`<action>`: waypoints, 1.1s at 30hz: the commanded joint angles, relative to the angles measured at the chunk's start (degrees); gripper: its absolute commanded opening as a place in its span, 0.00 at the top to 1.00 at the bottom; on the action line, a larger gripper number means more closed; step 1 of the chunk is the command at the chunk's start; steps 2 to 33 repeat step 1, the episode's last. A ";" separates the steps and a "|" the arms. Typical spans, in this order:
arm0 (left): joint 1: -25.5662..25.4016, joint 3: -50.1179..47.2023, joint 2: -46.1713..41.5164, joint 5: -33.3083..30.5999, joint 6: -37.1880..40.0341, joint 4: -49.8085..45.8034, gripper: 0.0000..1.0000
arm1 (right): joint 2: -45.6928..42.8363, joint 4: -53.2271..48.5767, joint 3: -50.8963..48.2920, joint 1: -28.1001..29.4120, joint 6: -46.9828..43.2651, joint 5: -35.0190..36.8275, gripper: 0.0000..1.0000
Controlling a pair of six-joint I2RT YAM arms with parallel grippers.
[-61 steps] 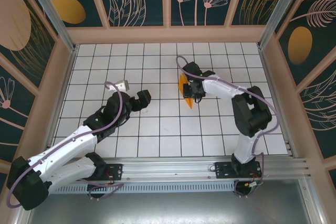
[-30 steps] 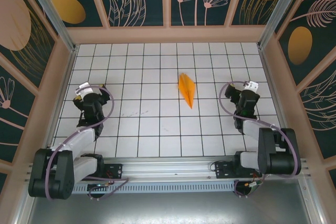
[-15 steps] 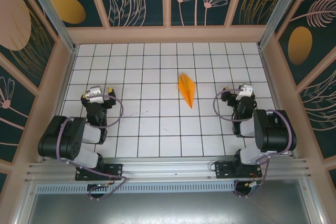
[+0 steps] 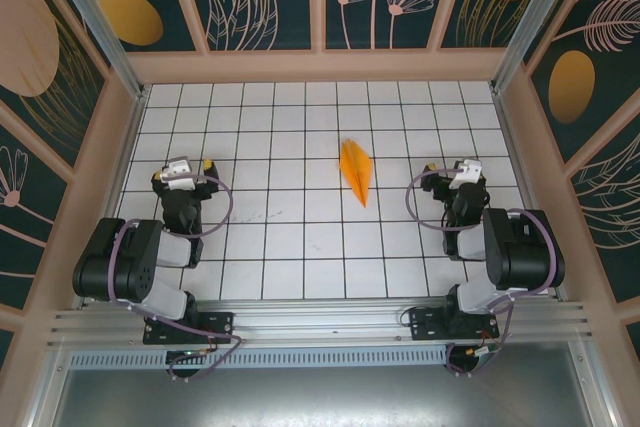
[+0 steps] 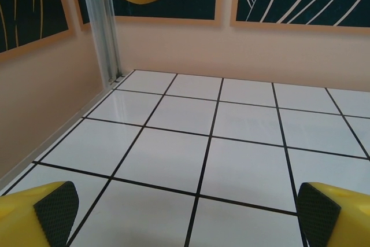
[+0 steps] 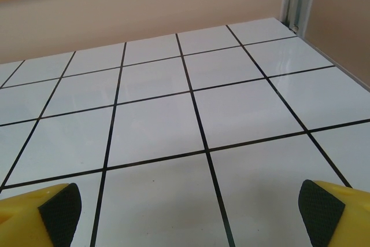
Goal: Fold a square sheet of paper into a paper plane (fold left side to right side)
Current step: Reset both arms
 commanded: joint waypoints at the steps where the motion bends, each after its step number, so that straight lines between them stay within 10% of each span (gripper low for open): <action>1: 0.35 0.58 -0.03 -0.18 -0.78 0.59 0.01 | 0.01 2.40 1.26 0.07 -0.66 -2.64 0.01; 33: 0.35 0.58 -0.03 -0.18 -0.78 0.59 0.01 | 0.01 2.40 1.26 0.07 -0.66 -2.64 0.01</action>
